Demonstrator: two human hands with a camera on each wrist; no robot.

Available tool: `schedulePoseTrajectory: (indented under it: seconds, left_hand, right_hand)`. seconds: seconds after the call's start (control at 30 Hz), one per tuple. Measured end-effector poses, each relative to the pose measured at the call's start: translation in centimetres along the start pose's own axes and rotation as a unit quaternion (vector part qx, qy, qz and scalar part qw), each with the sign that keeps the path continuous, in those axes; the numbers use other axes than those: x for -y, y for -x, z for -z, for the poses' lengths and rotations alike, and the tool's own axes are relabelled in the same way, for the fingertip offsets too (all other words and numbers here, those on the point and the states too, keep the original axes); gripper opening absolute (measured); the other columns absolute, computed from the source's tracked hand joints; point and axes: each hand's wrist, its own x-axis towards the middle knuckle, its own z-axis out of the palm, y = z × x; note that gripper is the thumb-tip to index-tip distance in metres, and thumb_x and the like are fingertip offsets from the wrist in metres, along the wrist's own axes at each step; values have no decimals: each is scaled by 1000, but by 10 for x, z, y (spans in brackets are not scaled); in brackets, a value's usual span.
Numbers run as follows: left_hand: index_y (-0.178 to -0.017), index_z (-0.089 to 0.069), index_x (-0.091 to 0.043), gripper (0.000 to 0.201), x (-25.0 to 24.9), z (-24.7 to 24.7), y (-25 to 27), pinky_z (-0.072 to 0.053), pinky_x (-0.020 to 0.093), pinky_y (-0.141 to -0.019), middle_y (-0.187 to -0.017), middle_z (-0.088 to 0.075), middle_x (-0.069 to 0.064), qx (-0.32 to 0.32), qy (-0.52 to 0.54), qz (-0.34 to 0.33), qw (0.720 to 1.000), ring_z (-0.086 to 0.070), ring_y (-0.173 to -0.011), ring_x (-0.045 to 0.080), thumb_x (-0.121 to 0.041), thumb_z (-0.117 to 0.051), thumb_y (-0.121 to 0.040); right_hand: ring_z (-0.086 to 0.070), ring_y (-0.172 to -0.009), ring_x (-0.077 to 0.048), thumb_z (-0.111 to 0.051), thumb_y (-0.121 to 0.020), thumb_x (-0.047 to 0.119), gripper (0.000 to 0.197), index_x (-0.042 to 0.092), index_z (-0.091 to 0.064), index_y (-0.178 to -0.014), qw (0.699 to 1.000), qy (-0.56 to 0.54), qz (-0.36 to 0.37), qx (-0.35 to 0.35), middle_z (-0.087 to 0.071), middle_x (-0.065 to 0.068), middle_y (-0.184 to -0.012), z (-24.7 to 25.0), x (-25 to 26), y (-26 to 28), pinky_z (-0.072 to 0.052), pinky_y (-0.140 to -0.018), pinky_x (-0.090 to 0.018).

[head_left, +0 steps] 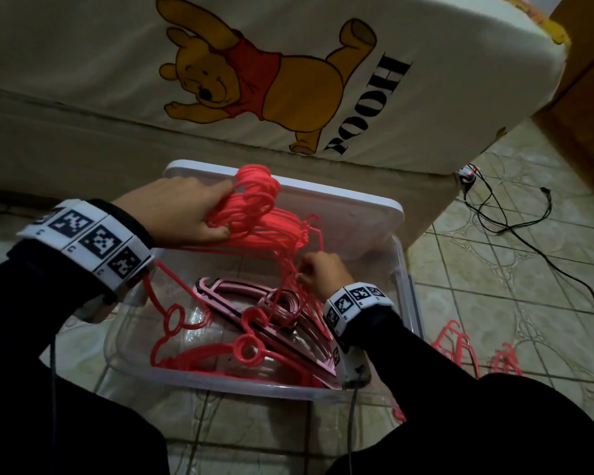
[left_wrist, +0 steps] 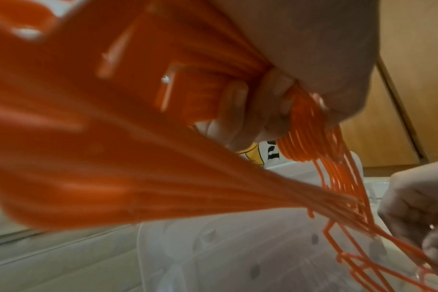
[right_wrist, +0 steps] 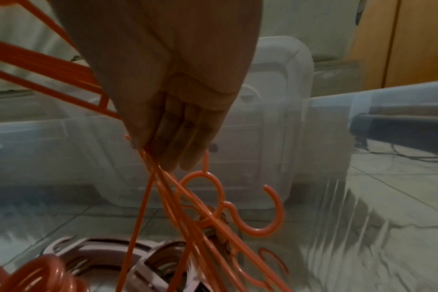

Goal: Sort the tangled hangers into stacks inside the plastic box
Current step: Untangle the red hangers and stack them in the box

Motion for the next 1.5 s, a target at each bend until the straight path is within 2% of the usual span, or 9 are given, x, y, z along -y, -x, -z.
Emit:
schedulePoseTrajectory:
  seconds: [0.23, 0.43, 0.6, 0.73, 0.93, 1.03, 1.1, 1.23, 1.5]
  left_hand:
    - [-111, -47, -26, 46, -8, 3, -4, -38, 27, -61, -73, -53, -10, 21, 17, 22, 999, -49, -63, 14, -49, -65, -75]
    - [-115, -52, -27, 49, -7, 9, -8, -27, 21, -53, -88, -66, -5, -20, 2, 5, 1000, -52, -69, 14, -49, -64, -73]
    - [-121, -52, -24, 61, -6, 11, -5, -33, 24, -66, -103, -67, -2, -24, 54, -5, 998, -62, -89, 18, -49, -68, -69]
    - [-126, -45, -27, 65, -8, 8, -6, -33, 25, -66, -101, -67, 0, -4, 28, 3, 1000, -61, -86, 21, -45, -72, -70]
    - [-125, -41, -27, 68, -6, 5, -5, -34, 26, -66, -100, -66, 2, 13, 5, 8, 1000, -62, -87, 24, -51, -73, -71]
    - [-122, -44, -24, 76, -7, 4, -7, -38, 27, -68, -103, -66, 0, 36, 28, 17, 999, -62, -91, 23, -60, -75, -63]
    - [-122, -47, -23, 70, -7, 5, -8, -45, 29, -72, -104, -66, -1, 45, 56, 22, 997, -62, -90, 21, -64, -68, -69]
    - [-120, -49, -21, 48, -7, 7, -9, -51, 35, -76, -102, -68, 3, 49, 73, 15, 996, -63, -85, 21, -42, -66, -80]
    - [-122, -47, -24, 58, -7, 9, -9, -51, 35, -78, -99, -67, 0, 70, 75, 33, 994, -61, -86, 21, -41, -72, -73]
  right_hand:
    - [-64, -96, -31, -60, -88, 16, 18, 16, -66, -105, 999, 6, 39, -3, -70, -11, -101, 0, 12, 6, -51, -86, -43]
    - [-64, -93, -31, -57, -88, 14, 17, 18, -64, -103, 999, 6, 43, -13, -69, -11, -99, 1, 12, 10, -52, -83, -42]
    - [-65, -88, -33, -59, -87, 15, 10, 10, -58, -96, 999, -29, 9, -31, -69, -16, -93, 4, 4, 10, -52, -77, -42]
    - [-65, -85, -32, -53, -87, 12, 13, 19, -57, -97, 998, -35, 39, -37, -69, -14, -91, 2, 7, 12, -52, -75, -41]
    - [-64, -92, -34, -51, -88, 7, 18, 13, -56, -104, 998, -45, 42, -30, -68, -16, -97, 4, 12, 6, -51, -81, -45]
    - [-66, -90, -30, -53, -86, 6, 24, 19, -59, -105, 997, -53, 38, -42, -70, -9, -96, 5, 10, 7, -52, -80, -42]
    - [-66, -89, -29, -53, -85, 7, 25, 22, -61, -104, 997, -48, 28, -50, -71, -6, -95, 6, 7, 7, -53, -77, -39]
    - [-65, -89, -28, -53, -84, 7, 25, 23, -62, -102, 998, -33, 8, -44, -71, -6, -95, 7, 3, 6, -52, -75, -35]
    - [-66, -88, -26, -52, -87, 7, 27, 26, -62, -104, 998, -30, 38, -37, -71, -4, -96, 10, 6, 9, -54, -76, -41]
